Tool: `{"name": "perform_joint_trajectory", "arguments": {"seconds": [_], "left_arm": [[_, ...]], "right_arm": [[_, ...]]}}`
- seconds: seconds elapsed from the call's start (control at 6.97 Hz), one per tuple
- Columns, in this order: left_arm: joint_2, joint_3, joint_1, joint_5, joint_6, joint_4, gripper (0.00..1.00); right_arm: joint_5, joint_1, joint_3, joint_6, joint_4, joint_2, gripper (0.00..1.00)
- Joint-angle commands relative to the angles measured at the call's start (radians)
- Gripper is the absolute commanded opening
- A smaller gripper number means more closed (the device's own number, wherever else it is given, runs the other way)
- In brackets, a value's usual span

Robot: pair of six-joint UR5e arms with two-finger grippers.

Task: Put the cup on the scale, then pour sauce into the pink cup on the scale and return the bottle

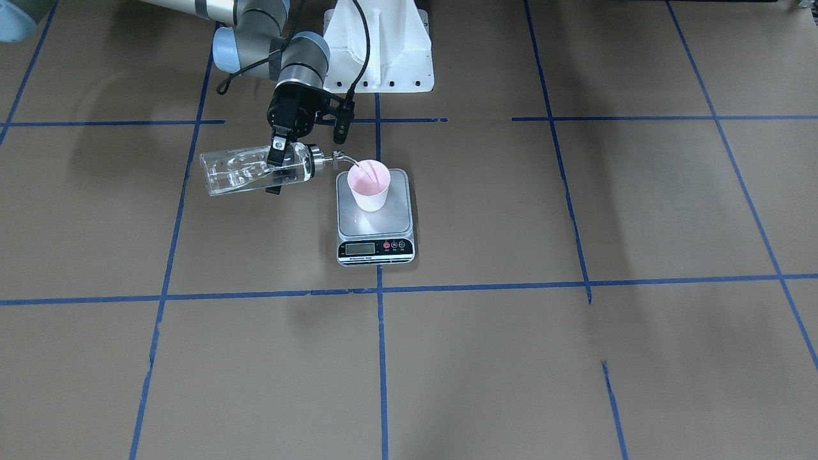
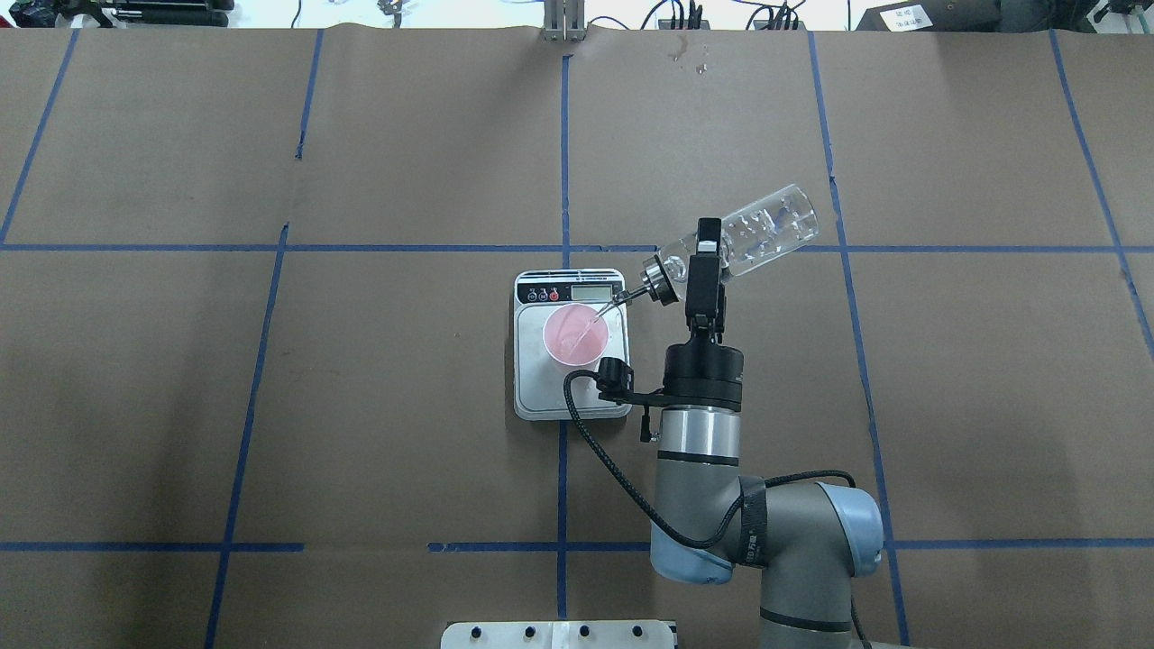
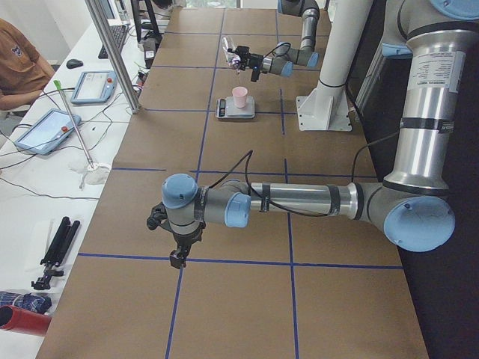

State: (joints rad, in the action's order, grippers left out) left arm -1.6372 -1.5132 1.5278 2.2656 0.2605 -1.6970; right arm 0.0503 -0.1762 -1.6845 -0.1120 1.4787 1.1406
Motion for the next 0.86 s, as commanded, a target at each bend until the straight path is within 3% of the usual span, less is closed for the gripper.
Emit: {"name": "perform_joint_trajectory", "arguments": {"seconds": [0.0,0.72], "left_arm": [[-0.003,-0.002,0.0,0.0,-0.001,0.0,1.0],[-0.004,-0.004,0.0,-0.001,-0.006,0.0,1.0]], "right_arm": [[-0.057,0.001,0.005,0.012,-0.112,-0.004,0.0],[-0.19,0.0,0.032,0.128,-0.348,-0.007,0.0]]}}
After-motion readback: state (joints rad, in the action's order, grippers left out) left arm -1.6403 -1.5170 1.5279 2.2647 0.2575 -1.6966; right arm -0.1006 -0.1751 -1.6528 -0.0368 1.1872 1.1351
